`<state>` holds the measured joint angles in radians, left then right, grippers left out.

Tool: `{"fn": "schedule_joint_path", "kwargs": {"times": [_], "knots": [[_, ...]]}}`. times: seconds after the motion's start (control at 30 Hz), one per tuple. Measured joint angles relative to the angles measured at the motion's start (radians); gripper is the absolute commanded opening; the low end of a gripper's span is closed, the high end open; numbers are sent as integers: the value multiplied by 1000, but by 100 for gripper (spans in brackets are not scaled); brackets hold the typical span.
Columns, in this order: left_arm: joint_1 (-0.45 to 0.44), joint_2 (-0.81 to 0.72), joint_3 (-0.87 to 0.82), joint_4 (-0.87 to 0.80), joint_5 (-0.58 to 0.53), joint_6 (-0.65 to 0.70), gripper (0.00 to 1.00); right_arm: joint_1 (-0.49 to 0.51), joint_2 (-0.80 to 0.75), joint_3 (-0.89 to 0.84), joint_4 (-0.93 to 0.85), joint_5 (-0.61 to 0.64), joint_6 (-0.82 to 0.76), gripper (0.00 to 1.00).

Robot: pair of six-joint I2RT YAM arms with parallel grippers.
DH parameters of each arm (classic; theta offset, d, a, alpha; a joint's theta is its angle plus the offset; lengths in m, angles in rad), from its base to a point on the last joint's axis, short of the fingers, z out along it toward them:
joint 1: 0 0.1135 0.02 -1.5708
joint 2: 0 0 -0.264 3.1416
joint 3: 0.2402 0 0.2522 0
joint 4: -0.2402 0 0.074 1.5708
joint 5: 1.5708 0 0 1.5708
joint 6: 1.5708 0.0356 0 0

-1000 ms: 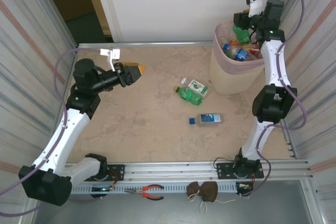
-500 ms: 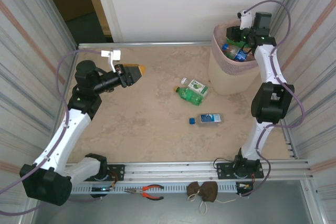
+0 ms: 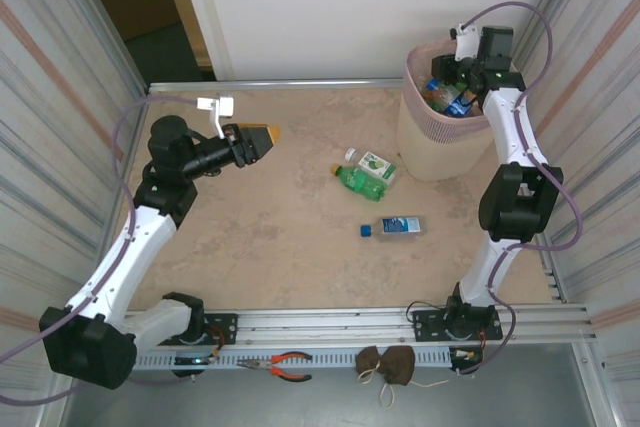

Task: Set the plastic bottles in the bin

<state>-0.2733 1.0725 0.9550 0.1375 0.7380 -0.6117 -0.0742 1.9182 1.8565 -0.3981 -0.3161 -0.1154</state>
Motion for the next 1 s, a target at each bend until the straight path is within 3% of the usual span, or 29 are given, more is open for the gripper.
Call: {"fn": "schedule_joint_path", "kwargs": {"times": [0.33, 0.53, 0.77, 1.0], "knots": [[-4, 4, 0, 2, -7, -6, 65, 1, -19, 0, -76, 26, 42, 46], [-8, 4, 0, 6, -8, -6, 65, 38, -105, -1, -127, 32, 60, 48], [-10, 4, 0, 12, -10, -5, 66, 132, -272, -49, -144, 62, 60, 49], [-10, 3, 0, -19, -24, 17, 66, 296, -389, -160, -157, 109, 65, 49]]}}
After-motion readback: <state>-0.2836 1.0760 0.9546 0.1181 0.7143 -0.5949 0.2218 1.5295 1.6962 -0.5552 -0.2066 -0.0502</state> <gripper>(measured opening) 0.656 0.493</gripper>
